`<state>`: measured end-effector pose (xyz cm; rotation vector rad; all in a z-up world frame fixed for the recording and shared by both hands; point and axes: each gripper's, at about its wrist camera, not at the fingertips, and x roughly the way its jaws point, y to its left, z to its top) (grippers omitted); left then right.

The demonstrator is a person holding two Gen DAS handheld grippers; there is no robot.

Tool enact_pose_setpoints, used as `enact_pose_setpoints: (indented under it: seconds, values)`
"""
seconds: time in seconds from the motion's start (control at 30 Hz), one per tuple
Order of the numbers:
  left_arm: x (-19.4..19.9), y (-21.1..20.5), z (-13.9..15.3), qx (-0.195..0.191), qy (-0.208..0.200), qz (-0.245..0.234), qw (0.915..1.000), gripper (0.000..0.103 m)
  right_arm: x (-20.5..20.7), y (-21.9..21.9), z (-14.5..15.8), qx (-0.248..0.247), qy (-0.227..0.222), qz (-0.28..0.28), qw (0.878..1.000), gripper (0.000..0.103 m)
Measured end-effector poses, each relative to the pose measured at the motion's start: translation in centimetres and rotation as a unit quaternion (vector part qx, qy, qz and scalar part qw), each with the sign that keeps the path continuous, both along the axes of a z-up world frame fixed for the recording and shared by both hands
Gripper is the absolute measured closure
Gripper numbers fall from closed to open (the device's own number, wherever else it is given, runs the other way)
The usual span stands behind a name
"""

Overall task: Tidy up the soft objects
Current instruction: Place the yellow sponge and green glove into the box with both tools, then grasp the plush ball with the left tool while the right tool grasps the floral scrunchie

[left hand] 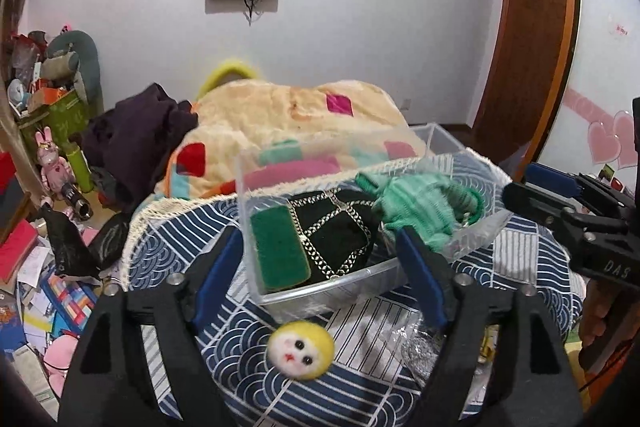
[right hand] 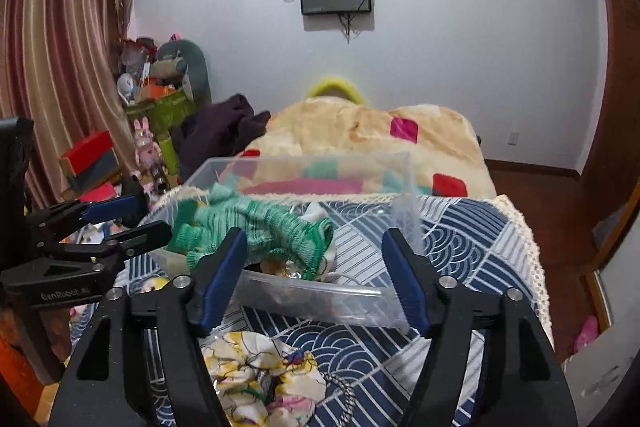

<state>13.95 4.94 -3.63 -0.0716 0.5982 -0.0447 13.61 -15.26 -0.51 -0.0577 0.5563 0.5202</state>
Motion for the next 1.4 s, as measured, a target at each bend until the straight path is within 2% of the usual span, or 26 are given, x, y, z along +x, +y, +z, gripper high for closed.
enact_pose_setpoints:
  seconds: [0.17, 0.23, 0.33, 0.67, 0.7, 0.83, 0.9, 1.03, 1.23, 1.4]
  values:
    - [-2.2, 0.4, 0.9, 0.003, -0.017, 0.005, 0.9998, 0.006, -1.7, -1.5, 0.7, 0.012, -0.011, 0.002, 1.0, 0.024]
    - [-3.0, 0.6, 0.7, 0.003, -0.015, 0.006, 0.9999, 0.004, -2.3, -1.5, 0.4, 0.0, -0.017, 0.003, 1.0, 0.018]
    - [-3.8, 0.6, -0.3, 0.007, 0.001, 0.006, 1.0, 0.004, -3.1, -1.1, -0.5, -0.021, -0.013, 0.013, 1.0, 0.018]
    - [-3.8, 1.2, -6.6, -0.009, 0.077, 0.011, 0.9969, 0.005, -3.7, 0.5, -6.5, -0.036, 0.082, 0.069, 0.994, 0.02]
    - [-3.8, 1.2, -6.9, -0.011, 0.079, 0.012, 0.9967, 0.006, -3.5, 0.7, -6.9, -0.037, 0.091, 0.072, 0.992, 0.024]
    - [-3.1, 1.1, -8.0, -0.015, 0.088, 0.008, 0.996, 0.022, -3.1, 0.7, -7.9, -0.027, 0.126, 0.084, 0.988, 0.043]
    - [-2.7, 1.1, -8.3, -0.018, 0.09, 0.009, 0.9958, 0.023, -2.9, 0.5, -8.2, -0.019, 0.138, 0.085, 0.987, 0.053]
    - [-1.7, 1.2, -9.0, -0.017, 0.092, 0.012, 0.9955, 0.033, -2.8, -0.2, -8.4, -0.004, 0.143, 0.079, 0.986, 0.07]
    - [-0.9, 1.3, -10.0, -0.027, 0.108, 0.012, 0.9937, 0.057, -3.2, -1.3, -7.9, 0.002, 0.129, 0.069, 0.989, 0.082]
    - [-2.0, 0.8, -9.4, -0.02, 0.094, 0.007, 0.9953, 0.058, -3.6, -2.1, -7.3, 0.015, 0.116, 0.057, 0.991, 0.084]
